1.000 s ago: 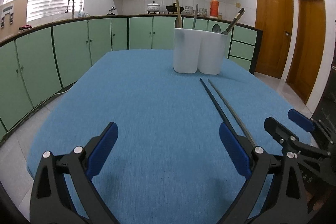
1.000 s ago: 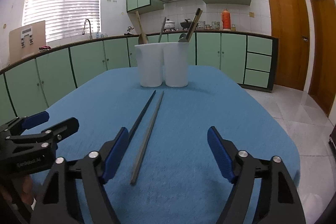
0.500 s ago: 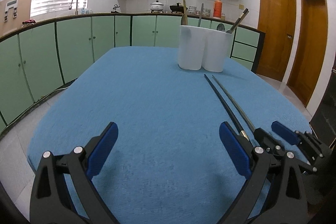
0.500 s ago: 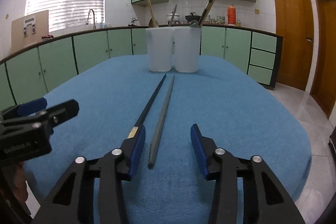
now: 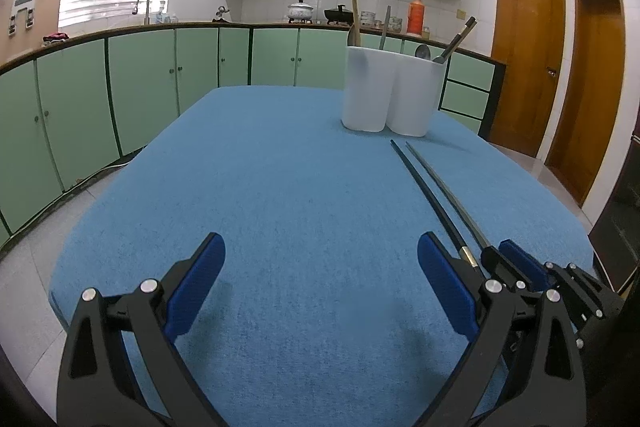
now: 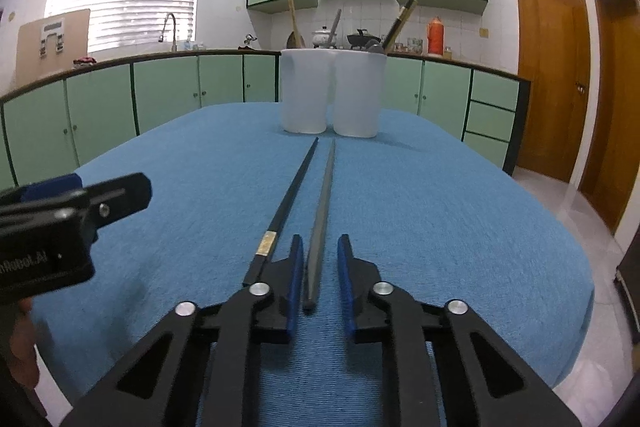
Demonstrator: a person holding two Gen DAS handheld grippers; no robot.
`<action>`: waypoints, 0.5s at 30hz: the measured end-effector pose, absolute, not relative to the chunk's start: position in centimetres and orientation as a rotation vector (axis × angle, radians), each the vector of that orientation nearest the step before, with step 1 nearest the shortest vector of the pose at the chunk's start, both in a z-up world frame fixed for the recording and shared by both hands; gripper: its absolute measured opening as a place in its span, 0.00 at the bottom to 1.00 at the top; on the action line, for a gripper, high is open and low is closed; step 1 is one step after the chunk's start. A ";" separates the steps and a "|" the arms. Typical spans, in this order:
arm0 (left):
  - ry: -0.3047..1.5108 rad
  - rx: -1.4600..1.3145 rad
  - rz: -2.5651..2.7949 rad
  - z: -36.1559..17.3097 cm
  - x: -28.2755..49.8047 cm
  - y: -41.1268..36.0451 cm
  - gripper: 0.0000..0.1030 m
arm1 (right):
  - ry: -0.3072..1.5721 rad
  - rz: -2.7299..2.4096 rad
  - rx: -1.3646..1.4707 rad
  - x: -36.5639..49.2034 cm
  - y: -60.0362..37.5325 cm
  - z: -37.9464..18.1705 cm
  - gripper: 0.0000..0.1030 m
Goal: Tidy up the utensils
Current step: 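Approach the last two dark chopsticks with both tools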
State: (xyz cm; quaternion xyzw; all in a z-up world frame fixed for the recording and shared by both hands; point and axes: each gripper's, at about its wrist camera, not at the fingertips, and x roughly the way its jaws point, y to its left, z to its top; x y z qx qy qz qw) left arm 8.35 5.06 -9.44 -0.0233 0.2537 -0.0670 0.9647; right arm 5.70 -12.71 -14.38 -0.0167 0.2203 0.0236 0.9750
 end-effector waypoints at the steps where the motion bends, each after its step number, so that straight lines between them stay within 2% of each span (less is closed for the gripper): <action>1: 0.513 -0.047 -0.135 -9.5 8.4 5.1 0.91 | 0.441 0.049 -0.041 5.7 -12.6 -14.4 0.11; 3: 0.513 -0.047 -0.135 -9.5 8.4 5.1 0.91 | 0.437 0.052 -0.041 5.7 -12.5 -14.4 0.08; 15: 0.511 -0.039 -0.142 -9.4 8.1 4.4 0.91 | 0.406 -0.015 0.021 4.5 -15.0 -14.1 0.07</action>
